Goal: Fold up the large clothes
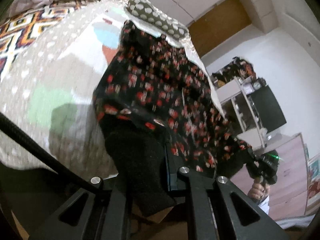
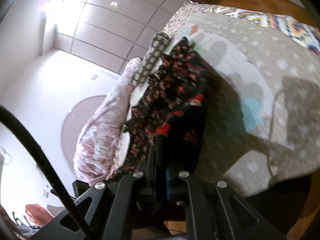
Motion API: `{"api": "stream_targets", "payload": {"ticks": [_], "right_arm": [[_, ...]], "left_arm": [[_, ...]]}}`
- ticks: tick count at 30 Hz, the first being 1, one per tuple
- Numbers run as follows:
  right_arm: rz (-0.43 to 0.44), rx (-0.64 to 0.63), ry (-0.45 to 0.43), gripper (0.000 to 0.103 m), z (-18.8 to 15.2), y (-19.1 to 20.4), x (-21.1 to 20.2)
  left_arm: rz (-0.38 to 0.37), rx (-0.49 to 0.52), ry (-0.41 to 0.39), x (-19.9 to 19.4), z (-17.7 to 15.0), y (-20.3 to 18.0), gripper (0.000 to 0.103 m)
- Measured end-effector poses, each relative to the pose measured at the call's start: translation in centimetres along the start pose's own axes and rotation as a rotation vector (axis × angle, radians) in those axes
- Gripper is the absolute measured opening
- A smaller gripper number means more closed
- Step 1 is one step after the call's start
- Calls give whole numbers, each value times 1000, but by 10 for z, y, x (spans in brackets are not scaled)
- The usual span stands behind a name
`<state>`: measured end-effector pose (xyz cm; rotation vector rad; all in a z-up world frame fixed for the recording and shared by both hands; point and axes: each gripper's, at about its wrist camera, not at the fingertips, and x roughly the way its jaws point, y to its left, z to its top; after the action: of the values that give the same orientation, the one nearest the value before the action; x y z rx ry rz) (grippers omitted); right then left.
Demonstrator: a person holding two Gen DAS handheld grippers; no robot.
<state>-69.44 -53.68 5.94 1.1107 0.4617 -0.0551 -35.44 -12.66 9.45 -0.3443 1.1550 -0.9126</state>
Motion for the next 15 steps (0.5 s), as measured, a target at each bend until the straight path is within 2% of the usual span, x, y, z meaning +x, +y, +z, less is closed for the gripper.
{"api": "stream_targets", "payload": {"ticks": [5,10,13,15], "right_arm": [[-22,-59,-30,7,53,27,26],[-48,-84,-69,7,131,54,68],[-119,-110,-81,6,178,62,109],[-199,-114,-82,6,206,57,142]], "left_arm": [[30,23,-62,13,62,-16,9],[92,32,-91,56,154,-32,9],[186,41,-125,91,213,-35,9],[283,55,-138,124,252,-30,10]]}}
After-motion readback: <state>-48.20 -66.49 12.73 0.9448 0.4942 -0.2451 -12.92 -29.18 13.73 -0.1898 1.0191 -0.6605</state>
